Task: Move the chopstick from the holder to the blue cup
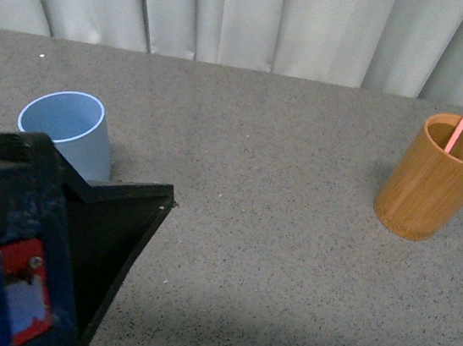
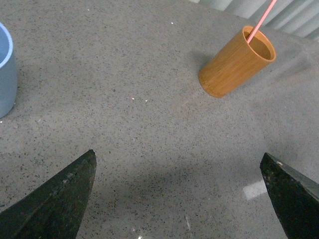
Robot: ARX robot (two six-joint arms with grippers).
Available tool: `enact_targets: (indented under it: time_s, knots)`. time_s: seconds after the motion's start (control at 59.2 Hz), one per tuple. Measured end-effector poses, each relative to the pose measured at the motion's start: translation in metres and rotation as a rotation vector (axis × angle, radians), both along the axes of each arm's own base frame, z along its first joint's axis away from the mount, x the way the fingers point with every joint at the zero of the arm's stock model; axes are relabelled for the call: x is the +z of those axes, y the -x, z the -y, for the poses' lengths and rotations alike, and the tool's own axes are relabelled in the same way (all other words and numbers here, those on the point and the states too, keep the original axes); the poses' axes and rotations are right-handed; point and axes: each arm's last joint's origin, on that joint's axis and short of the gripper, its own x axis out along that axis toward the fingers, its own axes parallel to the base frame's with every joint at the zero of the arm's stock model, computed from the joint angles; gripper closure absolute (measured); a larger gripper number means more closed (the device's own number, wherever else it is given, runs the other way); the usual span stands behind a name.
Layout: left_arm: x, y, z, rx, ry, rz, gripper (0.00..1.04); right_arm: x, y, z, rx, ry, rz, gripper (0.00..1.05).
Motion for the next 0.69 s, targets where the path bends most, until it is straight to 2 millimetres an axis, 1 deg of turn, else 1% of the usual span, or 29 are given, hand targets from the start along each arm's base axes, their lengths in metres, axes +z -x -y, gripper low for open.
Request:
enact_targets:
  time_s: [0.169, 0.27, 0.355, 0.575, 0.693]
  knots:
    - [0.001, -0.004, 0.007, -0.052, -0.068, 0.080, 0.07, 0.000, 0.000, 0.000, 0.000, 0.000, 0.000, 0.10]
    - [0.003, -0.008, 0.009, -0.097, -0.141, 0.162, 0.07, 0.000, 0.000, 0.000, 0.000, 0.000, 0.000, 0.10]
    - [0.003, -0.010, 0.011, -0.127, -0.195, 0.195, 0.07, 0.000, 0.000, 0.000, 0.000, 0.000, 0.000, 0.10]
    - [0.004, -0.021, 0.011, -0.126, -0.270, 0.305, 0.07, 0.000, 0.000, 0.000, 0.000, 0.000, 0.000, 0.10]
    - [0.002, -0.028, 0.010, -0.109, -0.297, 0.310, 0.07, 0.000, 0.000, 0.000, 0.000, 0.000, 0.000, 0.10]
